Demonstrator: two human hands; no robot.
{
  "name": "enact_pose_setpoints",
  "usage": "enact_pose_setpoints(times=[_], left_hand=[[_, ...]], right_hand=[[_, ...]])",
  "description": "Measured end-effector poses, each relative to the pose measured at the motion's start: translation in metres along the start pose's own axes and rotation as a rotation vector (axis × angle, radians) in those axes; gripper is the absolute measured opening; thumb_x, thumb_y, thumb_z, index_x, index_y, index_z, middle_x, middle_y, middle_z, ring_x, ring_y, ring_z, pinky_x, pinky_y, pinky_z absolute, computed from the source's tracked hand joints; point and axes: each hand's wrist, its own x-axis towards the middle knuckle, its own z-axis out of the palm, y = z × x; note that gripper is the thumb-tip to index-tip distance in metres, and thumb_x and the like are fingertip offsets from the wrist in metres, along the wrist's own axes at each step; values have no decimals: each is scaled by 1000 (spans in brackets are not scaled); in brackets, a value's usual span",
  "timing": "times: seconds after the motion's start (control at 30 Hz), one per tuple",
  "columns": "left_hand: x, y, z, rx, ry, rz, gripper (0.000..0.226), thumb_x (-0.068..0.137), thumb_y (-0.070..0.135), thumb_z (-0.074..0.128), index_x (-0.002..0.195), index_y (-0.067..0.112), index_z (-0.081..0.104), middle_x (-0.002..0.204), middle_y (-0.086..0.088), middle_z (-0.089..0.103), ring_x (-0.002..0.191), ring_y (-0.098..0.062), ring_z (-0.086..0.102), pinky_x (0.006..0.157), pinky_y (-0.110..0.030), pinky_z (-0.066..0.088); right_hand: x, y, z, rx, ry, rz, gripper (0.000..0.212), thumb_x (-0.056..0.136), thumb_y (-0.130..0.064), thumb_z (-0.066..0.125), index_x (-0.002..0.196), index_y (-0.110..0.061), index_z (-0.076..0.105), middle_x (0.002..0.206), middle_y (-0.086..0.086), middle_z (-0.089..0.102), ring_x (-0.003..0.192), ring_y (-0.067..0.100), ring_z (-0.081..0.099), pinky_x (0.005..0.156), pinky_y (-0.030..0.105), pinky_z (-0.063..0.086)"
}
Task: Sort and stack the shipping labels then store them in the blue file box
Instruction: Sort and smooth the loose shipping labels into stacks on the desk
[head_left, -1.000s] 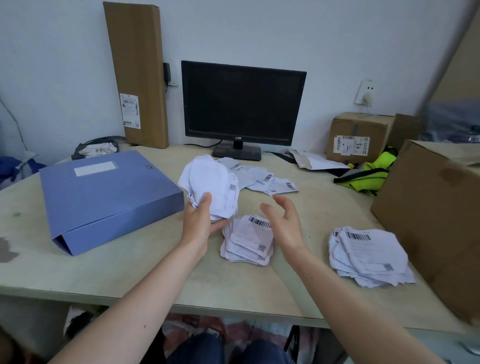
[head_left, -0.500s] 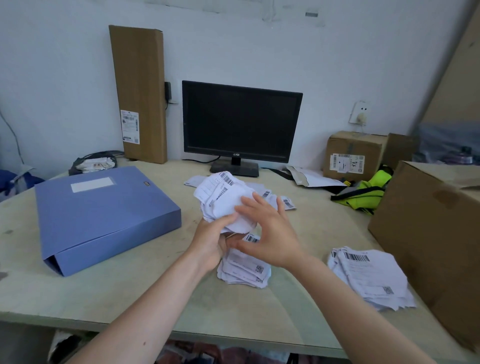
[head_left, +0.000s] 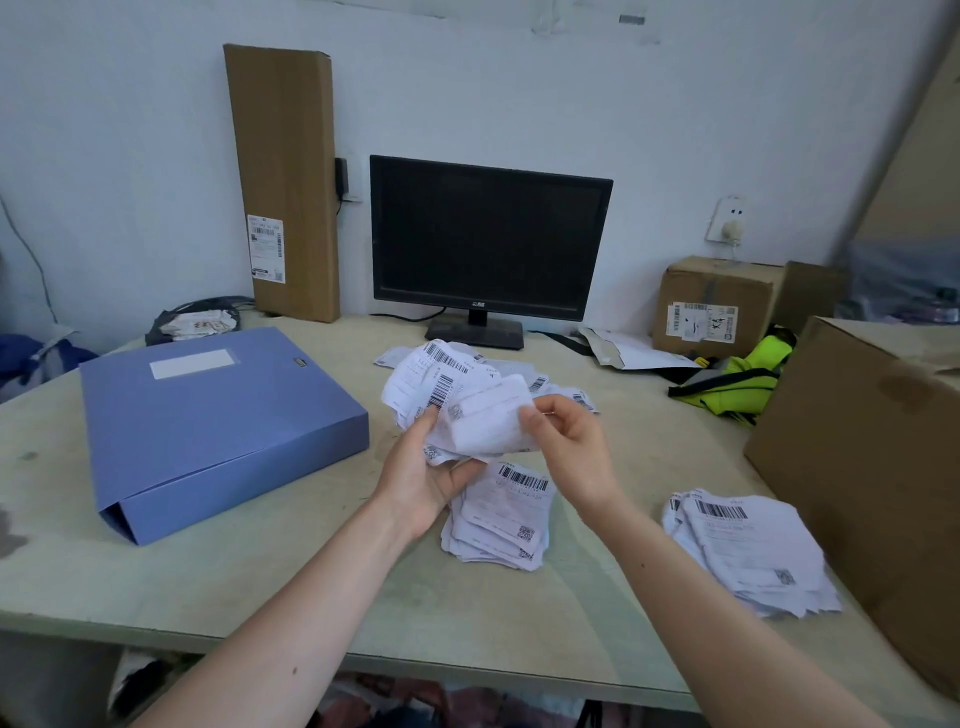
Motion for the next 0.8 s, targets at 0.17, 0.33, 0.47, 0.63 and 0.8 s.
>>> enact_pose_setpoints(times=[0.17, 0.33, 0.47, 0.63, 0.8], left_hand=[[-1, -3, 0, 65, 23, 80, 23, 101, 24, 46, 109, 17, 66, 103, -8, 74, 89, -23, 71, 58, -32, 58], [-2, -1, 2, 98, 36, 89, 20, 100, 21, 49, 111, 15, 65, 107, -12, 71, 91, -25, 69, 56, -31, 57], [-4, -2, 2, 104, 25, 111, 21, 99, 17, 50, 116, 17, 62, 111, -9, 71, 93, -23, 69, 58, -31, 58], [-3, -3, 0, 144, 35, 122, 23, 98, 15, 52, 119, 14, 61, 112, -9, 70, 93, -22, 69, 56, -30, 58], [-3, -8, 2, 201, 35, 93, 25, 98, 14, 52, 121, 11, 60, 116, -13, 69, 99, -28, 68, 54, -31, 58]], right_hand=[[3, -1, -5, 36, 45, 44, 13, 97, -14, 57, 88, -6, 63, 61, -7, 69, 55, 2, 63, 50, 16, 48], [4, 3, -7, 33, 80, 43, 12, 97, -14, 57, 92, -6, 64, 70, -2, 72, 63, 7, 67, 56, 21, 52], [5, 5, -10, 36, 166, 39, 19, 95, -4, 50, 87, -14, 63, 74, -2, 68, 66, 9, 60, 61, 25, 48], [7, 8, -14, -159, 186, -49, 26, 88, -6, 42, 74, -15, 62, 70, -7, 54, 65, 6, 45, 63, 27, 36], [9, 11, -14, -904, 171, -659, 24, 78, -12, 43, 72, -21, 64, 91, 0, 55, 93, 22, 47, 93, 35, 33]])
